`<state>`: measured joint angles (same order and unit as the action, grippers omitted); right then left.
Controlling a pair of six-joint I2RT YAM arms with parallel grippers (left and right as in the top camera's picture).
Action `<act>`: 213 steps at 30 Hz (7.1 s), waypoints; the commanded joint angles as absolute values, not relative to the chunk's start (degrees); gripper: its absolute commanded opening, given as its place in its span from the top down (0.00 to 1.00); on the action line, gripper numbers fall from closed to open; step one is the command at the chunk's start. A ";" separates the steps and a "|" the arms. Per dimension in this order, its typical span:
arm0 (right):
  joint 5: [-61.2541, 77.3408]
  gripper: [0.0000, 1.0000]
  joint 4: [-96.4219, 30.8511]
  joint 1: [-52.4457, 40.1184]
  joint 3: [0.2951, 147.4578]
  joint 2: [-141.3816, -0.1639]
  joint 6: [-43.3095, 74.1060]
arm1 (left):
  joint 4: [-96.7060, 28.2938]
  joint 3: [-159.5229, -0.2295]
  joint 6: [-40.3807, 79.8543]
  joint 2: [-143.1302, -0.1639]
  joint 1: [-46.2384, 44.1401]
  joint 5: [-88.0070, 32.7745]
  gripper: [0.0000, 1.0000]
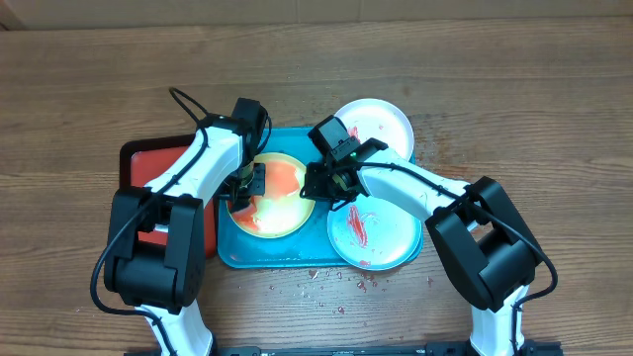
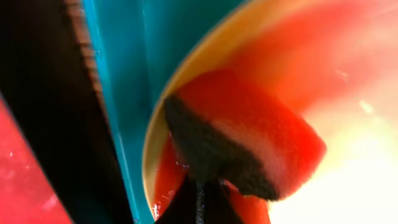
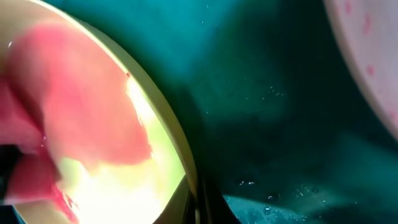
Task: Clean dirty plates on tray and stack at the side
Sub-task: 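Scrub the yellow plate with the sponge while the right gripper holds it, then lift the sponge away from the plate with the left gripper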
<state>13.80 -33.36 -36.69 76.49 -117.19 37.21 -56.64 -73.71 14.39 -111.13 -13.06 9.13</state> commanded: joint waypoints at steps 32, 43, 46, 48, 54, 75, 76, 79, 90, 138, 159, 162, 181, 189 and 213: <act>12.71 0.96 -33.43 -36.34 76.51 -118.74 37.71 | -56.69 -72.49 10.24 -111.85 -12.84 3.14 0.96; 12.73 0.96 -33.10 -36.29 76.51 -118.74 37.71 | -54.39 -72.47 -11.09 -111.87 -12.82 -20.91 0.96; 12.73 0.96 -33.10 -36.29 76.51 -118.74 37.71 | -50.87 -72.47 -7.44 -111.87 -12.82 -20.56 0.96; 12.73 0.96 -33.10 -36.29 76.51 -118.74 37.71 | -49.93 -72.47 -5.50 -111.87 -12.84 -19.18 0.96; 12.73 0.96 -33.08 -36.29 76.51 -118.74 37.71 | -53.08 -72.47 5.17 -111.87 -12.88 2.74 0.96; 12.49 0.96 -32.69 -36.29 76.51 -118.74 37.47 | -29.71 -72.88 12.40 -111.87 -22.20 8.88 0.96; 12.51 0.96 -32.69 -36.29 76.51 -118.74 37.47 | -29.78 -72.88 11.03 -111.87 -22.20 5.15 0.96; 12.58 0.96 -32.84 -36.23 76.51 -118.74 37.50 | -32.75 -72.88 5.52 -111.87 -22.00 -6.11 0.96; 22.09 0.96 -30.96 -31.46 74.83 -118.76 35.55 | -49.78 -72.88 -1.83 -111.87 -17.47 -15.53 0.96; 23.66 0.96 -28.36 -30.28 72.90 -118.76 35.55 | -32.73 -72.88 13.69 -111.87 -18.04 1.21 0.96; 23.64 0.96 -28.08 -30.28 72.90 -118.76 35.57 | -58.15 -72.86 -13.87 -111.87 -16.99 -26.72 0.96; 23.66 0.96 -28.12 -30.28 72.90 -118.76 35.57 | -54.35 -72.86 -15.86 -111.87 -16.99 -29.41 0.96; 23.62 0.96 -28.51 -30.28 72.90 -118.76 35.55 | -43.81 -72.86 27.09 -111.87 -16.95 25.85 0.96; 23.62 0.96 -28.27 -30.28 72.90 -118.76 35.55 | -55.53 -72.86 3.79 -111.87 -16.95 -8.75 0.96; 23.49 0.96 -28.53 -30.28 72.90 -118.76 35.55 | -34.17 -72.93 17.65 -111.85 -16.84 16.19 0.96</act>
<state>23.94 -28.05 -30.37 73.69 -117.71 35.77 -32.64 -72.84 10.74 -111.18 -17.10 0.91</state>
